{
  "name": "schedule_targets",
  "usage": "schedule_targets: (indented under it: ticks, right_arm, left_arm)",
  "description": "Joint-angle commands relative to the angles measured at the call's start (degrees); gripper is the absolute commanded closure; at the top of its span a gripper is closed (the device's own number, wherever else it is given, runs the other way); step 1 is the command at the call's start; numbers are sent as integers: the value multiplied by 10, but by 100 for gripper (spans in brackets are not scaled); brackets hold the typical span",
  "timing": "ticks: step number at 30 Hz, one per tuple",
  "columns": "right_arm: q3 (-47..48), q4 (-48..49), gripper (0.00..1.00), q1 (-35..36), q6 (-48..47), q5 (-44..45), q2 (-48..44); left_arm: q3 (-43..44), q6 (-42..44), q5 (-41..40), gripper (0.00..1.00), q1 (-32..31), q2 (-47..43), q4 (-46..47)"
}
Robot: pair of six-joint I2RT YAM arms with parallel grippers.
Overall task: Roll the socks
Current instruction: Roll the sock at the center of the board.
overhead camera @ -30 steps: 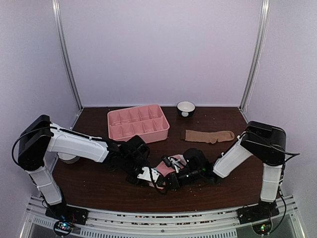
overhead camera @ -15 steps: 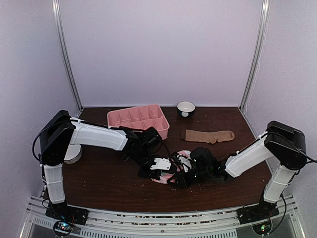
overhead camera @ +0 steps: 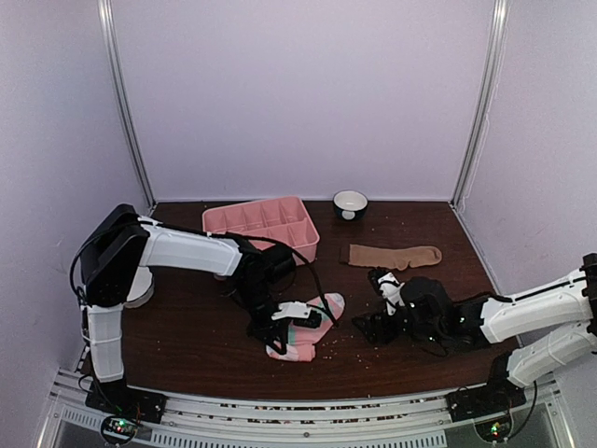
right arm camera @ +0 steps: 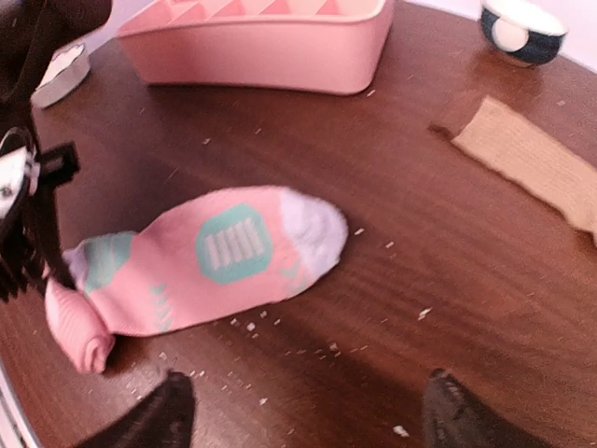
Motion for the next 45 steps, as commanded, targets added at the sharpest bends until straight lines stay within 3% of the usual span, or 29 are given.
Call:
schedule_targets:
  ticks: [1, 3, 6, 9, 14, 18, 30, 38, 45]
  right_arm:
    - [12, -31, 0, -1, 11, 198, -17]
    - [6, -26, 0, -17, 30, 161, -23]
    - [-66, 103, 0, -23, 25, 126, -54]
    - [-67, 97, 0, -2, -28, 107, -46]
    - [-84, 147, 0, 125, -143, 107, 9]
    - [-37, 173, 1, 196, -203, 106, 100]
    - [177, 117, 30, 226, -374, 46, 292]
    - [218, 53, 52, 216, -402, 39, 338]
    - [205, 56, 60, 204, -377, 39, 358]
  left_arm:
    - [-19, -26, -23, 100, -1, 50, -64]
    - [-8, -33, -20, 100, 2, 63, -64]
    - [15, -38, -4, 100, 10, 82, -79]
    - [35, -37, 23, 100, 26, 99, -99]
    - [72, -27, 19, 100, 44, 151, -129]
    - [95, -36, 9, 100, 48, 178, -139]
    - [118, -54, -17, 100, 48, 202, -146]
    - [119, -49, -13, 100, 48, 202, -148]
    - [119, -24, 12, 94, 48, 198, -160]
